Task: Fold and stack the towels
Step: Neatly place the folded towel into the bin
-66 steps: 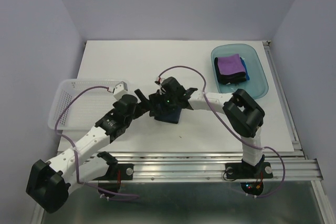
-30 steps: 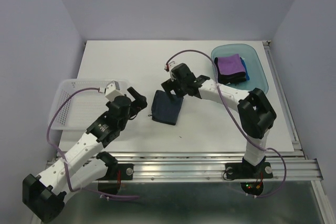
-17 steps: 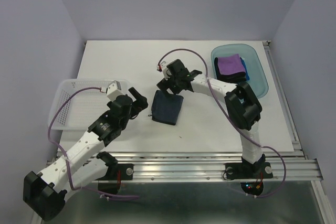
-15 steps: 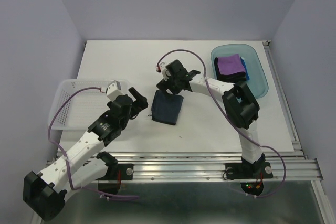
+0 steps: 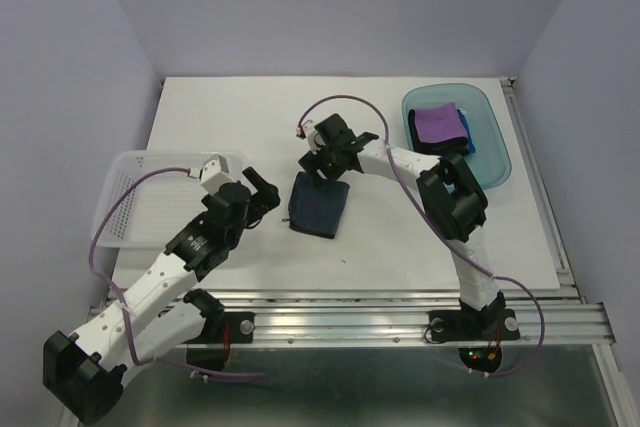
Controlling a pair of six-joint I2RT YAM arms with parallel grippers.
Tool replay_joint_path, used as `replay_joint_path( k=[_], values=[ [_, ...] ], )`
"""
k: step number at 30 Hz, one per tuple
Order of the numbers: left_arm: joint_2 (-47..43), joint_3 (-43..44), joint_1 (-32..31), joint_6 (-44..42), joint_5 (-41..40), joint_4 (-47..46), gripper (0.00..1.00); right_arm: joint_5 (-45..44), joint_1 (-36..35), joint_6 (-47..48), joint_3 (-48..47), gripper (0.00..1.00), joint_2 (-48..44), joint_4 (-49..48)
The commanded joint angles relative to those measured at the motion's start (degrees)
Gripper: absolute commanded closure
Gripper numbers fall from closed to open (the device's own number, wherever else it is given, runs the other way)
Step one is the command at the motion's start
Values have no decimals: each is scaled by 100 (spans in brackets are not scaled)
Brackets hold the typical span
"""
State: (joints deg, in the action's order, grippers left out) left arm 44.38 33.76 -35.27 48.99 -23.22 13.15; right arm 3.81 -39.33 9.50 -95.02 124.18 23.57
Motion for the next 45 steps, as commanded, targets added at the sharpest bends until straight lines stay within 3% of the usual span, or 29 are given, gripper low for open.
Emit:
replay_joint_path(
  k=[1,10,14,21,26,27,29,32,39,45],
  values=[
    [-105,25,-7,49,-192,-23,1,497,48,-290,80,23,124,-28],
    [-140,17,2,5,-244,-23,1,568,40,-1160,1168,24,-192,-493],
    [-131,17,2,14,-262,-40,1,471,48,-1292,1582,30,-491,-687],
    [-96,17,11,5,-279,-93,1,260,40,-1476,2136,66,-983,-819],
    [-26,52,11,-13,-306,-111,1,269,22,-1652,2497,83,-1229,-1169],
    [-9,61,11,-21,-306,-93,1,182,22,-1662,2558,92,-1299,-1232],
    [9,70,20,-30,-314,-102,1,-63,22,-1600,2690,99,-1527,-1450],
    [53,70,20,-48,-314,-119,1,-328,31,-1407,2770,99,-1782,-1627],
    [88,70,37,-83,-385,-128,1,-2030,57,-521,2270,99,-2038,-1356],
    [97,113,81,-100,-569,-102,1,-2973,241,-1,1953,99,-2143,-1171]
  ],
)
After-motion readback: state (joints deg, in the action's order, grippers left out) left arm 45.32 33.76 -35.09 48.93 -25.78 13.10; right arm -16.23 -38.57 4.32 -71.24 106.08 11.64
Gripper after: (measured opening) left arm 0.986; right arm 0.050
